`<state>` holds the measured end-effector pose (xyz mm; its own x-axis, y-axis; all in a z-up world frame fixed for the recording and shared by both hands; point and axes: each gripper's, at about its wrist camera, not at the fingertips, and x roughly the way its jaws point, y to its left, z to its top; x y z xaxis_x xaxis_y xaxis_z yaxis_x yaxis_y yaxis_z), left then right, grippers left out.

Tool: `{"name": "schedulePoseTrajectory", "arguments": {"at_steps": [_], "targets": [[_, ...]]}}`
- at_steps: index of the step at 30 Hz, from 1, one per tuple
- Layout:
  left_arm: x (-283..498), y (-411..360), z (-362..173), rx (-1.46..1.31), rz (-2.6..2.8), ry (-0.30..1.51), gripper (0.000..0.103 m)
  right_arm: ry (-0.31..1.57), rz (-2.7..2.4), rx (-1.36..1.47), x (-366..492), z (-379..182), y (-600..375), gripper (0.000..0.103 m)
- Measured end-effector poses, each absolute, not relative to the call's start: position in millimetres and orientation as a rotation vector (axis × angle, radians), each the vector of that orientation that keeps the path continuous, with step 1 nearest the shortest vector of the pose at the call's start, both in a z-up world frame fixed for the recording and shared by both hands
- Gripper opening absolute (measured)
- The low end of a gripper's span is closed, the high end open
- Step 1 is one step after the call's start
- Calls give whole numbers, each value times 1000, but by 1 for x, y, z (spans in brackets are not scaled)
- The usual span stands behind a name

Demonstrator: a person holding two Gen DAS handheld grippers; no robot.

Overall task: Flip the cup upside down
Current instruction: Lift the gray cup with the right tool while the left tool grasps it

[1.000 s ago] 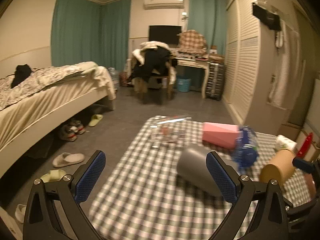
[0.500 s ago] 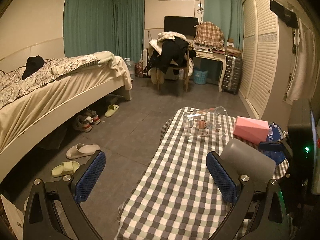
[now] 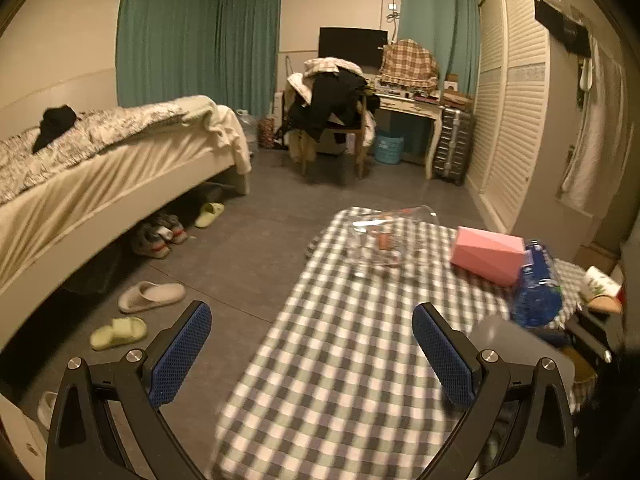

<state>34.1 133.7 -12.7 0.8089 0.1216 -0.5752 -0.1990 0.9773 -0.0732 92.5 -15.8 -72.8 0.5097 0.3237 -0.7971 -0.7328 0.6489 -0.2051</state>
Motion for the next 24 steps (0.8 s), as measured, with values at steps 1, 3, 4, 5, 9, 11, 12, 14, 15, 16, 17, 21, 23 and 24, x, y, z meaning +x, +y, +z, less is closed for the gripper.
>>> {"name": "schedulePoseTrajectory", "arguments": {"at_steps": [1, 3, 4, 5, 9, 11, 12, 14, 15, 16, 17, 21, 23, 24], "targets": [[34, 133, -13, -138, 160, 608, 103, 804, 681, -592, 84, -72, -21, 74], [35, 128, -15, -142, 145, 617, 103, 811, 679, -625, 67, -71, -34, 74], [35, 125, -16, -138, 142, 623, 103, 813, 678, -635, 62, -70, -38, 74], [36, 122, -16, -132, 139, 627, 103, 820, 672, -648, 56, -70, -45, 74], [37, 108, -19, -96, 118, 635, 103, 833, 645, -651, 44, -70, -69, 74], [38, 101, -21, -75, 112, 638, 103, 832, 638, -640, 43, -70, -74, 73], [39, 97, -22, -63, 111, 641, 103, 829, 636, -640, 42, -70, -73, 73], [39, 94, -23, -49, 110, 646, 103, 817, 627, -644, 40, -71, -72, 74], [40, 92, -23, -38, 113, 648, 103, 815, 617, -645, 41, -72, -70, 74], [40, 89, -24, -27, 118, 648, 103, 826, 599, -637, 42, -71, -70, 76], [39, 87, -23, -13, 124, 646, 103, 828, 581, -617, 42, -67, -70, 78], [35, 81, -22, 26, 143, 651, 103, 733, 548, -448, 36, -34, -82, 93], [34, 77, -21, 43, 151, 652, 103, 690, 523, -359, 33, -16, -95, 93], [33, 75, -20, 50, 155, 651, 103, 669, 494, -328, 31, -8, -103, 93]]}}
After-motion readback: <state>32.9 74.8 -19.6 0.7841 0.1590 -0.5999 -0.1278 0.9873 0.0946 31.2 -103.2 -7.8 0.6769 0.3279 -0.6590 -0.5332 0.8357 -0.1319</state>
